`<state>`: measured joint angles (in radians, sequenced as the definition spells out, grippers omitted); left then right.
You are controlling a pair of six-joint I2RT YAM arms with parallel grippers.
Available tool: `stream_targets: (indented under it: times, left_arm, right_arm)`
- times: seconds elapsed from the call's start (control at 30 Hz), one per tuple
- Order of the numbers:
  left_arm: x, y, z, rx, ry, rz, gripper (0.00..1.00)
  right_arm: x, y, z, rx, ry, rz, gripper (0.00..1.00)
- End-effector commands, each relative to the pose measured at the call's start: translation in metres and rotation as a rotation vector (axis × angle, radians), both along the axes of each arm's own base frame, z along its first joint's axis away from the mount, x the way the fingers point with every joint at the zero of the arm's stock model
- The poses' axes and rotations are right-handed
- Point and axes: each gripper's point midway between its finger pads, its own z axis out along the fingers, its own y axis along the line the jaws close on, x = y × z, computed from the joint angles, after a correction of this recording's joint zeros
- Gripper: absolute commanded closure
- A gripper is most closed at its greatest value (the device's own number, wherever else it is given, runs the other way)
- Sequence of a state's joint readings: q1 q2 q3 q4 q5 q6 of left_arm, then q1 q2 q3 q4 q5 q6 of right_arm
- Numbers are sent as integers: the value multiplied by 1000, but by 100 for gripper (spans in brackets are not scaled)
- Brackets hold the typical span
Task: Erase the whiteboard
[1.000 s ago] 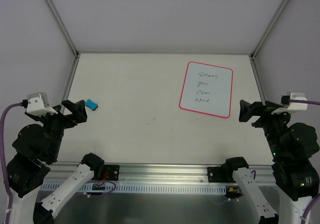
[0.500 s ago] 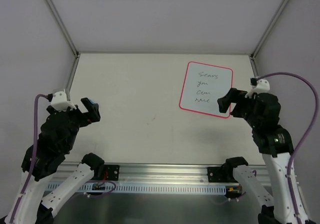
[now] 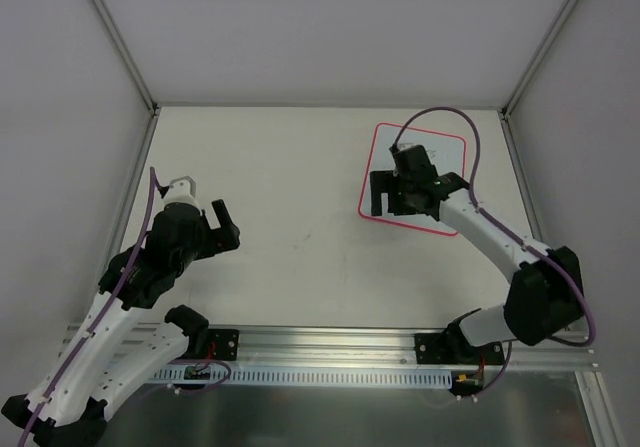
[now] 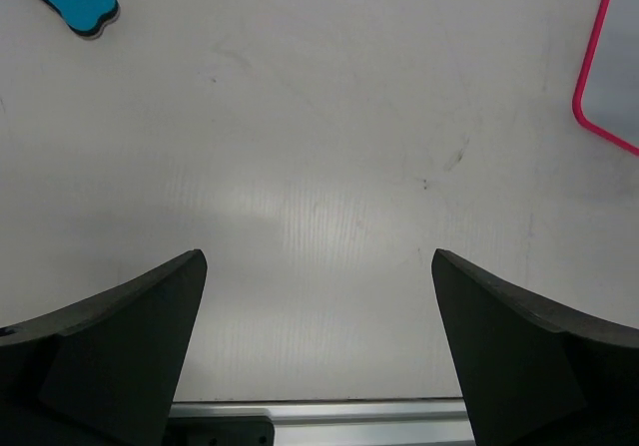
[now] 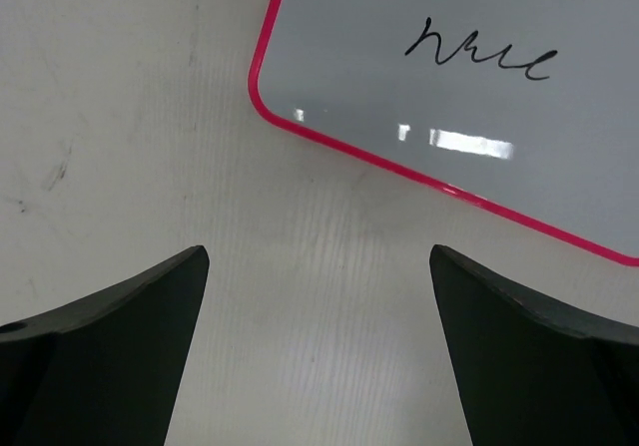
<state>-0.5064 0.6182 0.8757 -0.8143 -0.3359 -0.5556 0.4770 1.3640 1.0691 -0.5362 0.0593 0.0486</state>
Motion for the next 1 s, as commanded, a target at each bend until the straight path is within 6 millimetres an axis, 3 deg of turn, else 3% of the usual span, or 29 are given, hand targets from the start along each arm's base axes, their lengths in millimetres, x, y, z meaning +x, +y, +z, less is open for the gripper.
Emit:
stream_targets:
  times: [0.0, 0.03, 0.13, 0.37, 0.5, 0.73, 0.97]
  left_arm:
    - [-6, -17, -8, -105, 47, -16, 1]
    - [-7, -17, -10, -109, 53, -15, 1]
    - [-8, -17, -13, -116, 58, -9, 1]
    - [-13, -19, -21, -129, 75, -20, 1]
    - [-14, -18, -20, -138, 63, -19, 1]
    - [-16, -19, -23, -112, 72, -49, 1]
    - [-14, -16, -20, -90, 54, -53, 1]
  right_arm:
    - [48, 15, 9, -32, -125, -99, 1]
    - [53, 19, -14, -76, -79, -111, 2]
    - [69, 35, -40, -98, -28, -130, 4]
    - [88, 76, -73, -59, 19, -171, 14]
    - [91, 80, -94, -83, 42, -216, 23]
    - [76, 80, -115, -140, 99, -257, 49]
    - [35, 89, -134, -186, 179, -204, 67]
